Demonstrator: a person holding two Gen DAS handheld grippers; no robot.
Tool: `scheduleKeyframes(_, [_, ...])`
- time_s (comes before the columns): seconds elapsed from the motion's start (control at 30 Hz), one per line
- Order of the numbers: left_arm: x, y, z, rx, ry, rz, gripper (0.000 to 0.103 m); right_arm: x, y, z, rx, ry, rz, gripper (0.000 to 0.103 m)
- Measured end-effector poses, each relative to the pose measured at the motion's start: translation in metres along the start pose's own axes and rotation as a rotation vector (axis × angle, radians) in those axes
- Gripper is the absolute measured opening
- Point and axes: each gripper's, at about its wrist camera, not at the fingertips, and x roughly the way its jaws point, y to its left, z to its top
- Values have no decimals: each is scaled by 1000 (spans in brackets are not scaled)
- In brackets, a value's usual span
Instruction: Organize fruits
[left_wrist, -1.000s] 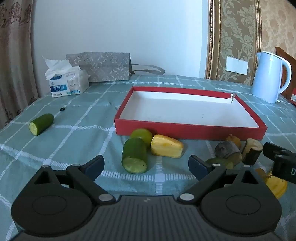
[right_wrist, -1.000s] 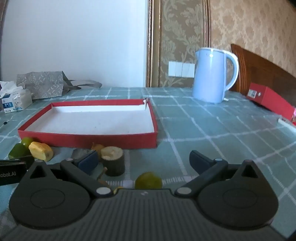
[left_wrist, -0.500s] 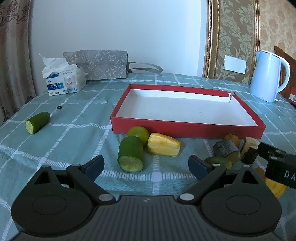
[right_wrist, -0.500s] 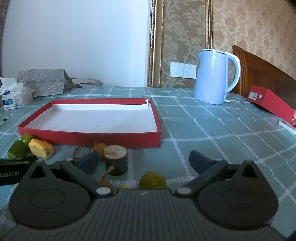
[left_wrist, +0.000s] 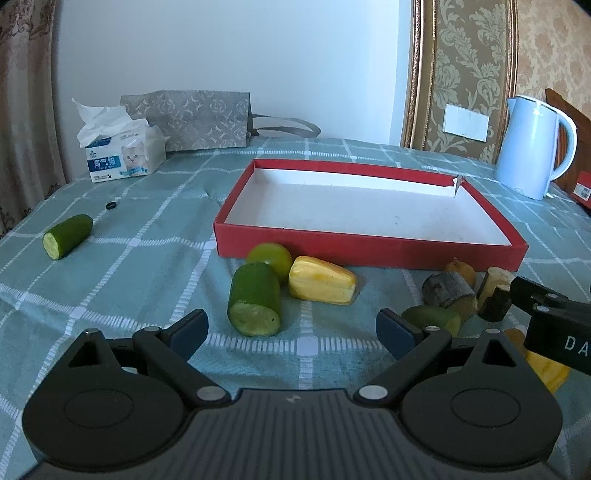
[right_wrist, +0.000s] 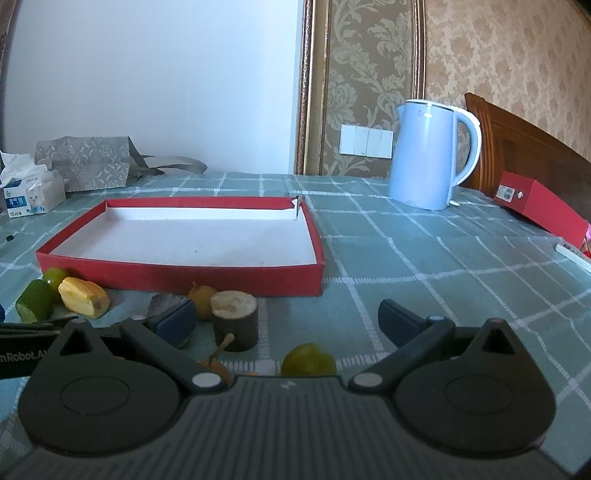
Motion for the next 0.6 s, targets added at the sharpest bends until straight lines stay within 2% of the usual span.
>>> scheduleKeyframes(0.6, [-2, -2, 2, 6, 1, -6, 98, -2, -2, 1, -2, -1, -5, 103])
